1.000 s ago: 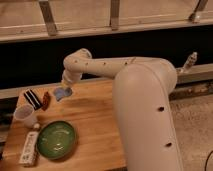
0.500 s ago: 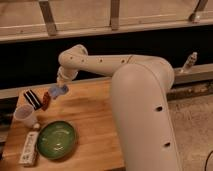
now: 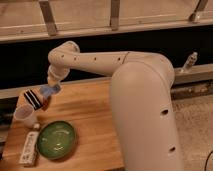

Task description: Place the white sponge in the ceramic cup

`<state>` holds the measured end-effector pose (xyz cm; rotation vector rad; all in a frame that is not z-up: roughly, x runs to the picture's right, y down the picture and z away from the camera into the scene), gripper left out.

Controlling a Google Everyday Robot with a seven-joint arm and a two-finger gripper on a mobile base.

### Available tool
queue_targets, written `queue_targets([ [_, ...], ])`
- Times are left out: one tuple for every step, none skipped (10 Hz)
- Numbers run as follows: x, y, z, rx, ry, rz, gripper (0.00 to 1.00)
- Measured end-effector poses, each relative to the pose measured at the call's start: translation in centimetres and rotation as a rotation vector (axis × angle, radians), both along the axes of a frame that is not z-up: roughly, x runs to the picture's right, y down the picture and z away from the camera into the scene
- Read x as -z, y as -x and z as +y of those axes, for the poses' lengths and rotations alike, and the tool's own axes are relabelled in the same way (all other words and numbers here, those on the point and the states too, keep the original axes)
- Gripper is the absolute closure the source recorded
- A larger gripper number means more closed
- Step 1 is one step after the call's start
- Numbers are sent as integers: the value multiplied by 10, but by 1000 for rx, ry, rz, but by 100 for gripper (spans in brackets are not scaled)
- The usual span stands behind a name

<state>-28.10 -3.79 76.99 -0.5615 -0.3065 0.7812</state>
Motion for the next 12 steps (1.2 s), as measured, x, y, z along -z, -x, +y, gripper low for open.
queue_targets([
  [12, 13, 5, 16, -15, -9, 100],
  [19, 22, 9, 30, -24, -17, 100],
  [29, 31, 13, 49, -37, -24, 100],
  [34, 36, 14, 64, -48, -28, 100],
  [38, 40, 15, 75, -57, -31, 100],
  [45, 47, 18, 91, -67, -36, 100],
  [52, 54, 20, 109, -79, -42, 100],
  [56, 58, 21, 123, -89, -43, 100],
  [60, 61, 23, 135, -98, -45, 100],
  [65, 65, 25, 153, -111, -43, 100],
  [72, 73, 30, 176, -122, -46, 100],
  [74, 76, 33, 186, -124, -49, 100],
])
